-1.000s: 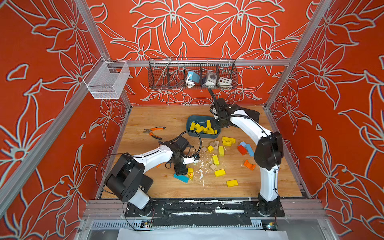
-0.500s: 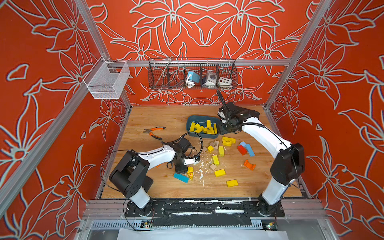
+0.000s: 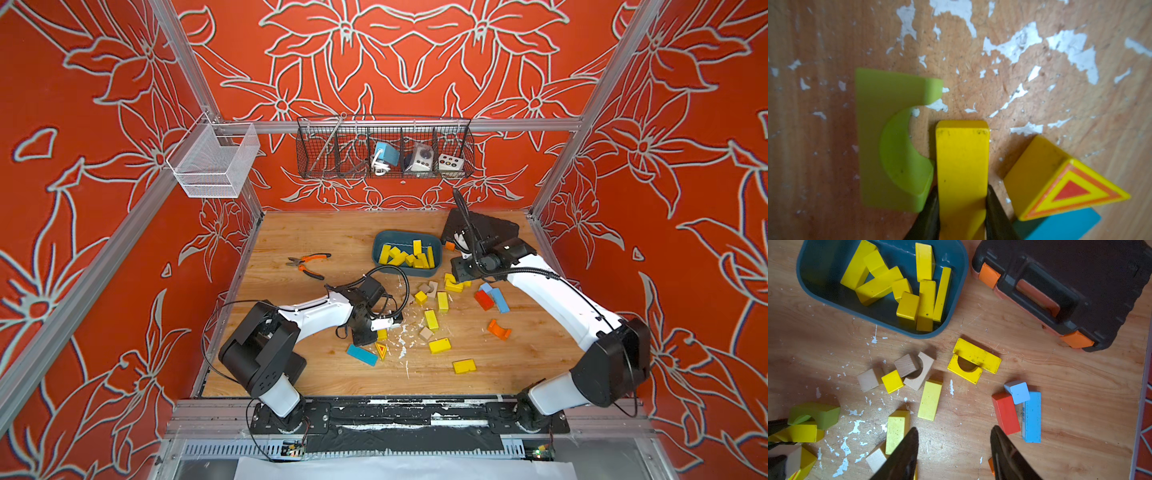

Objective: Pick out the yellow building blocks
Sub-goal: Pick up the building block from the center of the board, then place the building block in the storage box.

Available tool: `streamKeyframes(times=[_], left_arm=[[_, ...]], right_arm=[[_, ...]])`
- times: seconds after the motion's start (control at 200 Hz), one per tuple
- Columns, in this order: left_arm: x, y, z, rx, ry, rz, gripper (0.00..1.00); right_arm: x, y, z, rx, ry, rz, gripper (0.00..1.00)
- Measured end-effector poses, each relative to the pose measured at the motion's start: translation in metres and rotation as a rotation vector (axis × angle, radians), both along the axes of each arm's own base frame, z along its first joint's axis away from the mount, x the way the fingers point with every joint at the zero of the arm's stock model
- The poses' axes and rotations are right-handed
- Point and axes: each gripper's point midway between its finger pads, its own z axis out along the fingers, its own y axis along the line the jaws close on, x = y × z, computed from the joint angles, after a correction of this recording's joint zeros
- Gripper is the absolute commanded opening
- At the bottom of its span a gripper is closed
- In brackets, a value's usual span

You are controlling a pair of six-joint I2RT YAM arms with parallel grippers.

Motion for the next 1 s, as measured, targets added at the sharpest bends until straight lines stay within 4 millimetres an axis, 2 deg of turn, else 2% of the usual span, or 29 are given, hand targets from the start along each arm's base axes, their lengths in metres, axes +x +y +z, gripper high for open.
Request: streamKeyframes(times=[0.205, 0.355, 0.52, 0.706, 0.856, 0.916, 1.001], left_arm=[[0.0, 0.001, 0.001, 0.003, 0.006, 0.017, 0.17], [-0.006, 0.006, 0.006, 0.031, 0.036, 0.036, 0.16], [0.003, 0.001, 0.038, 0.015, 0.017, 0.052, 0.16], [0.033, -0.022, 0.097, -0.068, -0.066, 0.083, 0.18], [0.07, -0.044, 0.148, -0.148, -0.181, 0.119, 0.18], [0.088, -0.052, 0.158, -0.158, -0.219, 0.137, 0.18], [0.114, -0.064, 0.16, -0.157, -0.256, 0.164, 0.17]], right_arm=[[-0.013, -0.017, -0.029, -0.01, 0.056, -0.053, 0.59], [-0.011, -0.025, -0.036, -0.004, 0.06, -0.086, 0.59], [-0.01, -0.028, -0.045, 0.021, 0.068, -0.111, 0.59], [-0.014, -0.031, -0.054, 0.033, 0.09, -0.126, 0.6], [-0.015, -0.03, -0.059, 0.046, 0.098, -0.136, 0.6], [-0.017, -0.03, -0.062, 0.048, 0.104, -0.14, 0.6], [-0.022, -0.031, -0.068, 0.049, 0.118, -0.145, 0.6]])
